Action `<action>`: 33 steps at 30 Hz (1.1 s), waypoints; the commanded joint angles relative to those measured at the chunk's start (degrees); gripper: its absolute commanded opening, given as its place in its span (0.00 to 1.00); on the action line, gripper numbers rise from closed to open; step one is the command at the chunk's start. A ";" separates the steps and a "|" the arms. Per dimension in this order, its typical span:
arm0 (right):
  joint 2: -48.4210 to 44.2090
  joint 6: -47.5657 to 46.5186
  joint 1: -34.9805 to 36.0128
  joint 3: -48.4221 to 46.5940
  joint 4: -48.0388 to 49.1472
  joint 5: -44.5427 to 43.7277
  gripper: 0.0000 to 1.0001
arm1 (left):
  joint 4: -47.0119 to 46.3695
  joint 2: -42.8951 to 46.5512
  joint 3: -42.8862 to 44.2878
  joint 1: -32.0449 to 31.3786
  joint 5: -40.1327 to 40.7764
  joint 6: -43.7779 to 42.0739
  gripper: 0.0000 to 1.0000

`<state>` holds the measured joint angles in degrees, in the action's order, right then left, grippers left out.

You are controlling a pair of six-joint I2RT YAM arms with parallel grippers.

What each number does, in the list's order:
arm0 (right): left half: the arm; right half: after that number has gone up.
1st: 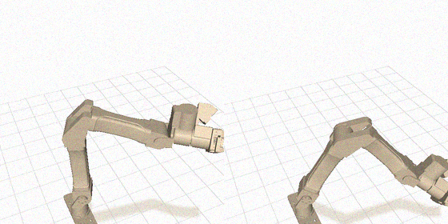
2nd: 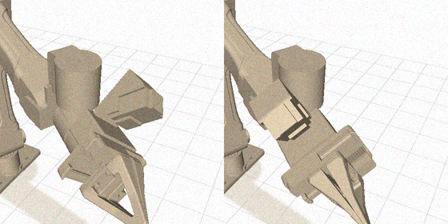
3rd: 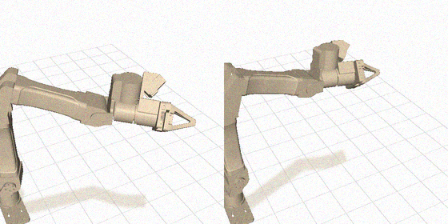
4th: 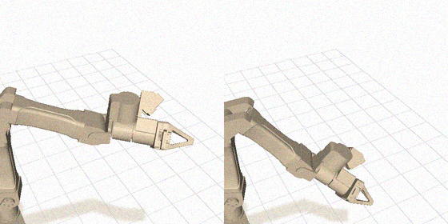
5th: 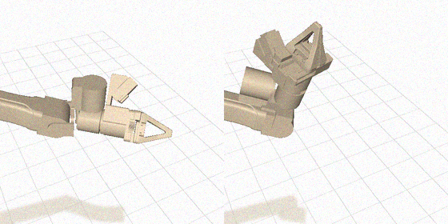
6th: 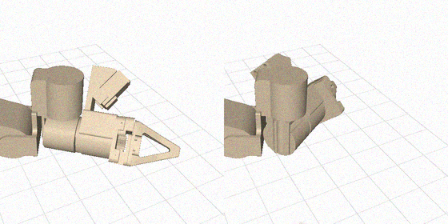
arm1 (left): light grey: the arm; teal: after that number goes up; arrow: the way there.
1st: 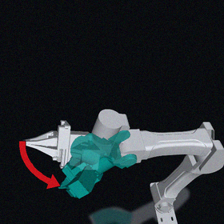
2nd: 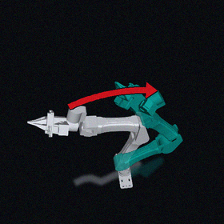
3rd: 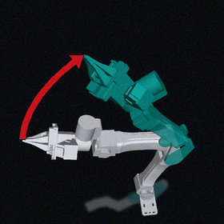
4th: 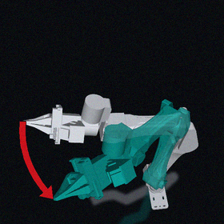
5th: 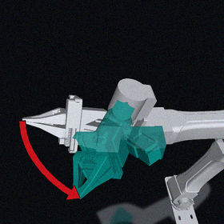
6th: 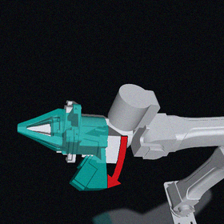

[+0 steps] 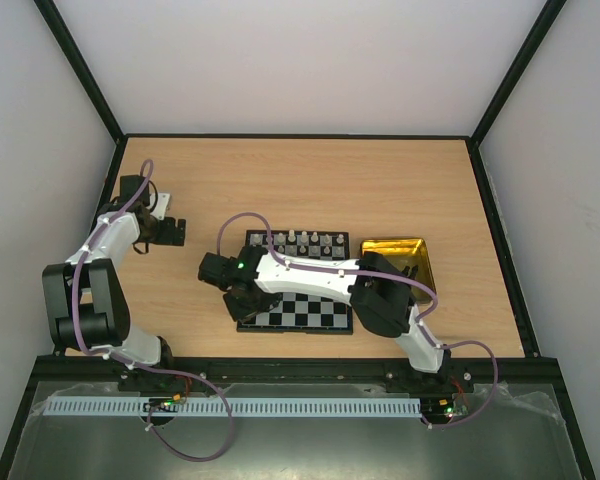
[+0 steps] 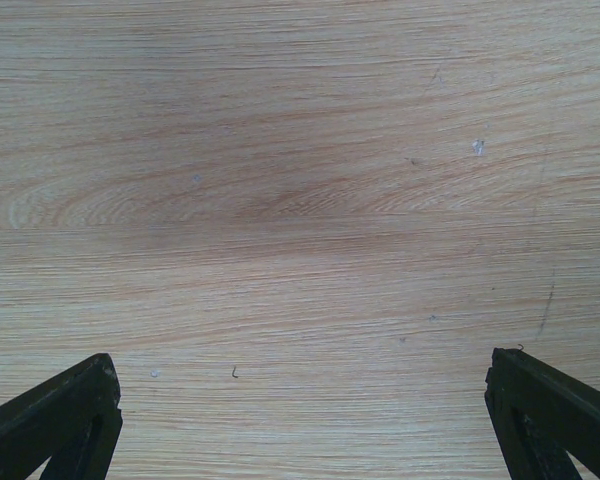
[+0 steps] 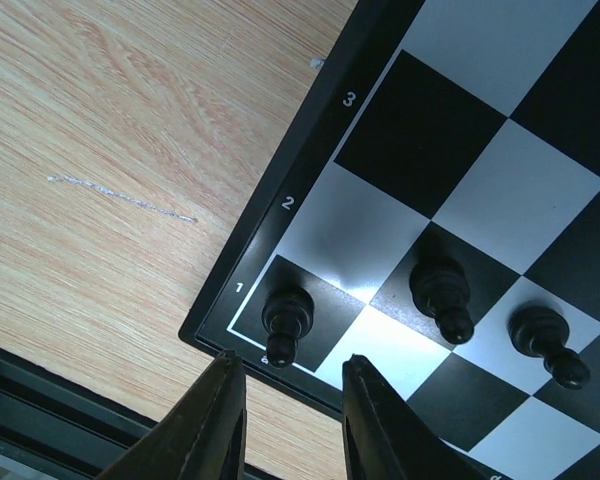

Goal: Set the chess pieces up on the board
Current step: Move the chess piece to the chessboard.

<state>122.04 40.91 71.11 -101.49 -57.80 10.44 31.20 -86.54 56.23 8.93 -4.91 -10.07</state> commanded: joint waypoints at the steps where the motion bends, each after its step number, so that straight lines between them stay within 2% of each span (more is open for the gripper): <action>1: 1.66 -0.65 0.16 0.39 0.54 0.09 0.26 | 0.64 0.76 -0.03 0.30 -0.03 -0.44 0.99; 14: 2.48 -1.04 -0.52 0.61 1.27 0.45 0.23 | 0.60 0.71 0.00 0.74 -0.01 -0.57 0.99; 18: 2.50 -1.09 -0.62 1.01 1.41 0.45 0.19 | 0.46 0.61 0.15 0.83 -0.10 -0.57 0.99; 33: 2.55 -1.36 -1.49 2.20 2.52 1.09 0.13 | 0.44 0.26 0.20 0.92 -0.15 -0.66 0.99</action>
<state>123.61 40.03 70.13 -99.98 -55.55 11.64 31.18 -86.54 56.23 9.45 -4.93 -10.11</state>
